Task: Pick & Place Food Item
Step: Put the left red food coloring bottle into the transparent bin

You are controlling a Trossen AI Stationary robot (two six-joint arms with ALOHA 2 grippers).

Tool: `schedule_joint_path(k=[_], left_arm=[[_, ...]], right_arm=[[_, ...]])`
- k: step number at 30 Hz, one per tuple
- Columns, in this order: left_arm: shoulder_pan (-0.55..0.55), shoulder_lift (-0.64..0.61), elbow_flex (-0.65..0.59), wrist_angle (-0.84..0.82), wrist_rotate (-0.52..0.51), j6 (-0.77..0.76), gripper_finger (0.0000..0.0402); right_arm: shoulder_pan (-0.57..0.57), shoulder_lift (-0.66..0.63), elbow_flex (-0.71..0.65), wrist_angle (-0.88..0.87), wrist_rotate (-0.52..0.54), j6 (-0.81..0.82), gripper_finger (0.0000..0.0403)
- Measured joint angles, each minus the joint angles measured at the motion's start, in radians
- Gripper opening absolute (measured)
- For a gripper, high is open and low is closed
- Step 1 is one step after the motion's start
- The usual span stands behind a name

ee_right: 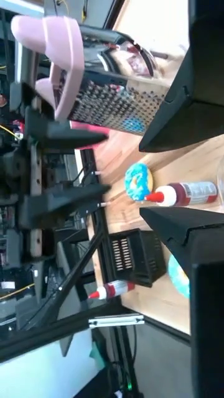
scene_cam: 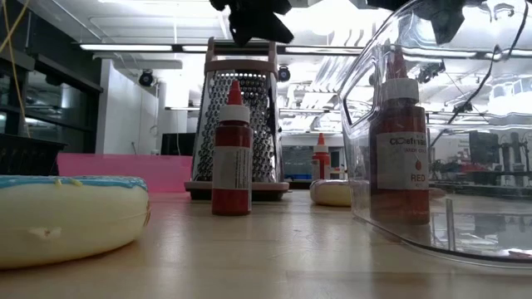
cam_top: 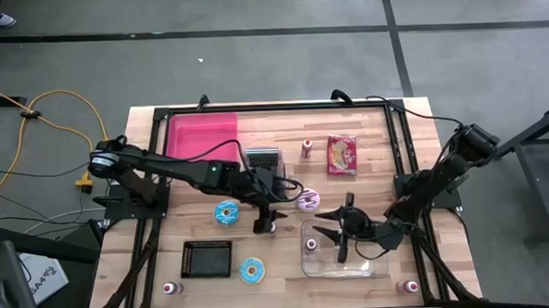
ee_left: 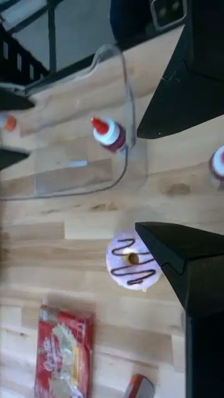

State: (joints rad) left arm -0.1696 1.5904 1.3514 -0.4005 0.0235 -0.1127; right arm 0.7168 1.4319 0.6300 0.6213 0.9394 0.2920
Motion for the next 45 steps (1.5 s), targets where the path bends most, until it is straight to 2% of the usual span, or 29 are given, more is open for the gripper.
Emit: schedule_joint_path(k=[11, 19, 24, 41, 43, 45], left_arm=[[-0.035, -0.121, 0.0, -0.184, 0.051, -0.03, 0.0225], [-0.098, -0.137, 0.0, -0.258, 0.051, -0.091, 0.0225], [-0.125, -0.137, 0.0, -0.277, 0.051, -0.148, 0.0225], [-0.148, -0.136, 0.0, -0.291, 0.051, -0.195, 0.0225], [-0.148, -0.136, 0.0, -0.291, 0.051, -0.195, 0.0225], [-0.148, -0.136, 0.0, -0.291, 0.051, -0.195, 0.0225]], right_arm=[[-0.013, -0.177, 0.0, -0.257, 0.03, 0.014, 0.0139], [-0.052, -0.312, 0.0, -0.549, 0.027, 0.162, 0.0139], [-0.083, -0.36, 0.0, -0.668, 0.026, 0.227, 0.0139], [-0.154, -0.37, 0.0, -0.728, -0.031, 0.221, 0.0139], [-0.155, -0.37, 0.0, -0.728, -0.074, 0.22, 0.0139], [-0.155, -0.37, 0.0, -0.721, -0.169, 0.199, 0.0139]])
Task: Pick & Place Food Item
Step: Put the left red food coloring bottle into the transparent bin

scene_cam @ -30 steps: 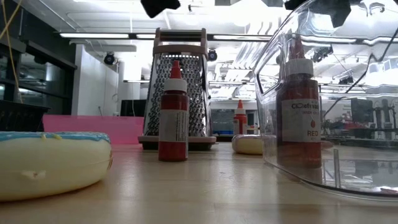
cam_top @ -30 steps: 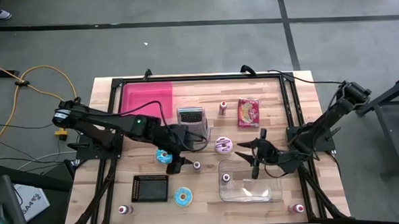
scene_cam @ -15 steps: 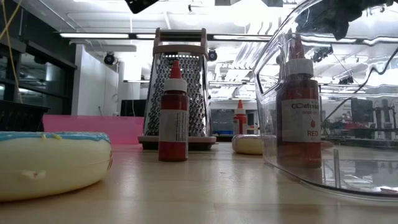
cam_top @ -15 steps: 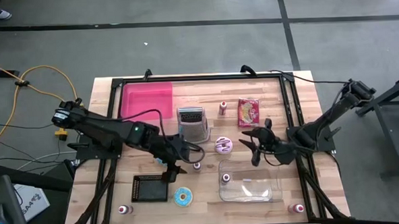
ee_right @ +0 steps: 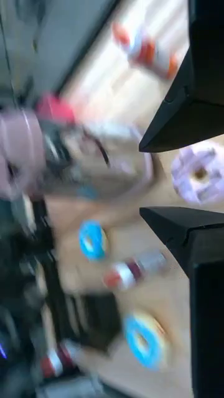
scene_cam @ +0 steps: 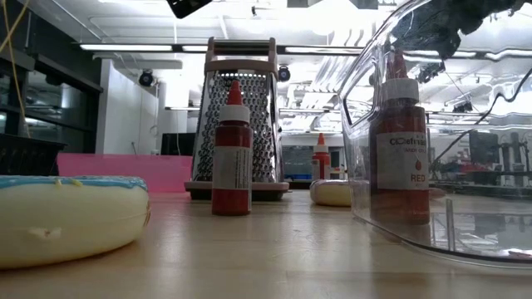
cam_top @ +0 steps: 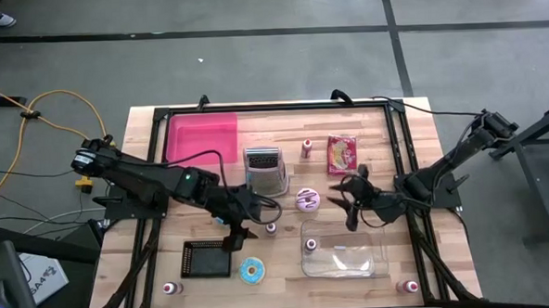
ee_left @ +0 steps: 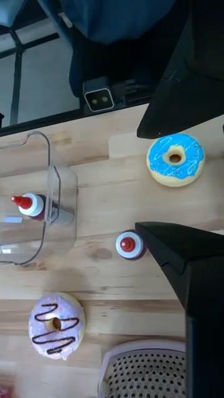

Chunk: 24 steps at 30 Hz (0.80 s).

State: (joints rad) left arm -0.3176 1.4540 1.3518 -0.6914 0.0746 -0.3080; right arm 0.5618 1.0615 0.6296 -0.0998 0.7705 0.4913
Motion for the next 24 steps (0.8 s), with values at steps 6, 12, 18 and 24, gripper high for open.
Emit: schedule_joint_path(k=[6, 12, 18, 24], left_arm=[[0.0, 0.0, 0.0, -0.001, 0.0, 0.0, 0.0225], [0.0, 0.0, 0.0, -0.001, 0.0, 0.0, 0.0225], [0.0, 0.0, 0.0, -0.001, 0.0, 0.0, 0.0225], [0.0, 0.0, 0.0, -0.001, 0.0, 0.001, 0.0225]], right_arm=[[0.003, 0.013, 0.0, 0.116, -0.202, -0.126, 0.0139], [0.001, 0.013, 0.0, 0.189, -0.247, -0.195, 0.0139], [0.001, 0.013, 0.0, 0.194, -0.257, -0.178, 0.0139], [0.001, 0.013, 0.0, 0.194, -0.257, -0.175, 0.0139]])
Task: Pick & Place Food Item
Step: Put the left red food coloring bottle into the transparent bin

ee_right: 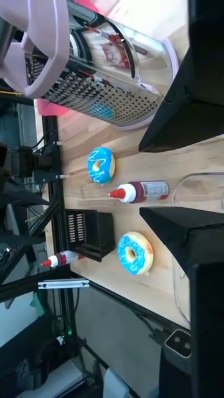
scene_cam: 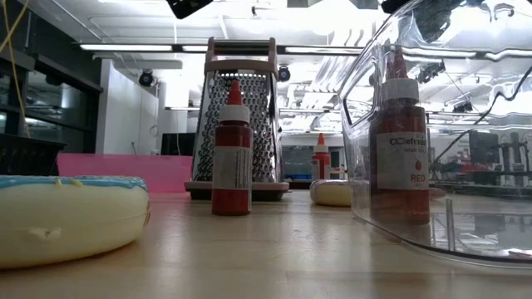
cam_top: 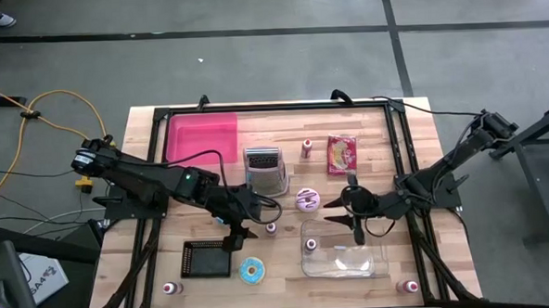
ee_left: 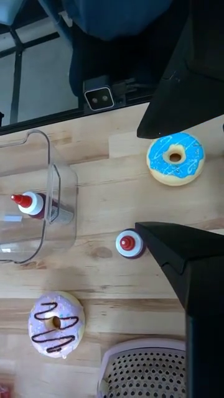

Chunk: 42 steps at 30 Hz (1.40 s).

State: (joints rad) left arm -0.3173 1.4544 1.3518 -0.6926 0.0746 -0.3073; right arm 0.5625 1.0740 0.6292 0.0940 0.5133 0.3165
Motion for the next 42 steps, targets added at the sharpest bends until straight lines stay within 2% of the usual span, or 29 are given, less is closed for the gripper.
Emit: schedule_joint_path(k=[17, 22, 25, 31, 42], left_arm=[[0.002, 0.0, 0.0, -0.004, 0.0, 0.024, 0.0225], [-0.019, 0.0, -0.001, -0.069, 0.006, 0.046, 0.0225], [-0.052, -0.002, -0.001, -0.094, -0.006, -0.006, 0.0225], [-0.16, -0.035, -0.001, -0.157, -0.174, -0.14, 0.0225], [-0.447, -0.044, -0.001, -0.295, -0.554, -0.588, 0.0225]], right_arm=[[0.0, 0.0, 0.0, 0.0, 0.0, 0.0, 0.0139], [0.0, 0.0, 0.0, 0.0, 0.0, 0.0, 0.0139], [0.0, 0.0, 0.0, 0.0, 0.0, 0.0, 0.0139], [0.0, 0.0, 0.0, -0.001, 0.0, 0.0, 0.0139], [0.0, 0.0, 0.0, -0.001, 0.0, 0.0, 0.0139]])
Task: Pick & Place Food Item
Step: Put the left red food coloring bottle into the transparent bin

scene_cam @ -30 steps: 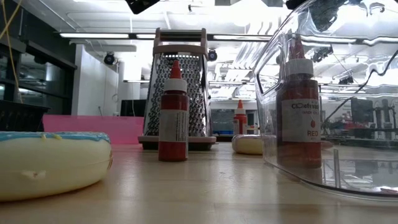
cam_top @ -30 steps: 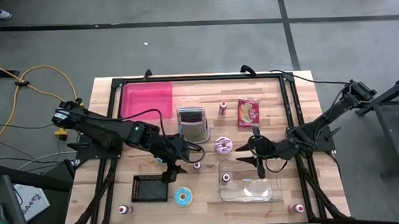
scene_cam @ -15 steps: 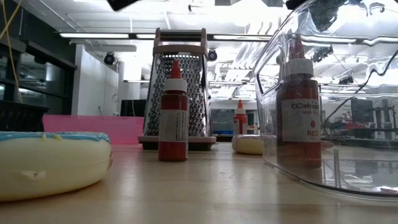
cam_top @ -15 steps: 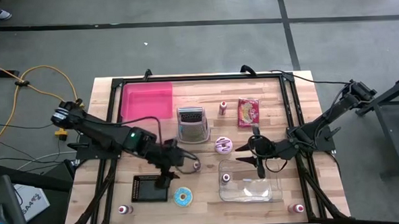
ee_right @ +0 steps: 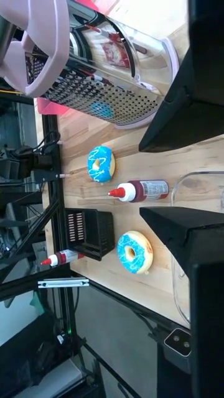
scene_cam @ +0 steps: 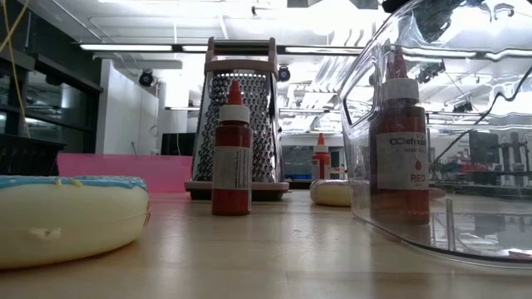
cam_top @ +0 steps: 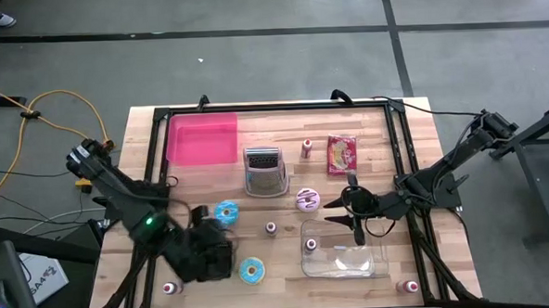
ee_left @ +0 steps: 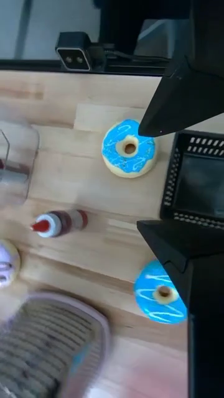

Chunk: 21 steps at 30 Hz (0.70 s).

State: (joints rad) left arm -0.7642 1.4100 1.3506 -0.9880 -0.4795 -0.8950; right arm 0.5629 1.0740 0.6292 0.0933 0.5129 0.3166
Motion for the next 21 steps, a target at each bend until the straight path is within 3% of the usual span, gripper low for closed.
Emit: schedule_joint_path(k=[11, 16, 21], left_arm=[[-0.15, 0.032, -0.001, -0.096, -0.05, -0.307, 0.0225], [-0.152, 0.033, -0.001, -0.152, 0.074, -0.397, 0.0225], [-0.142, 0.033, -0.001, -0.154, 0.125, -0.391, 0.0225]], right_arm=[[0.0, 0.0, 0.0, 0.0, 0.0, 0.0, 0.0139], [0.0, 0.0, 0.0, 0.0, 0.0, 0.0, 0.0139], [0.0, 0.0, 0.0, 0.0, 0.0, 0.0, 0.0139]])
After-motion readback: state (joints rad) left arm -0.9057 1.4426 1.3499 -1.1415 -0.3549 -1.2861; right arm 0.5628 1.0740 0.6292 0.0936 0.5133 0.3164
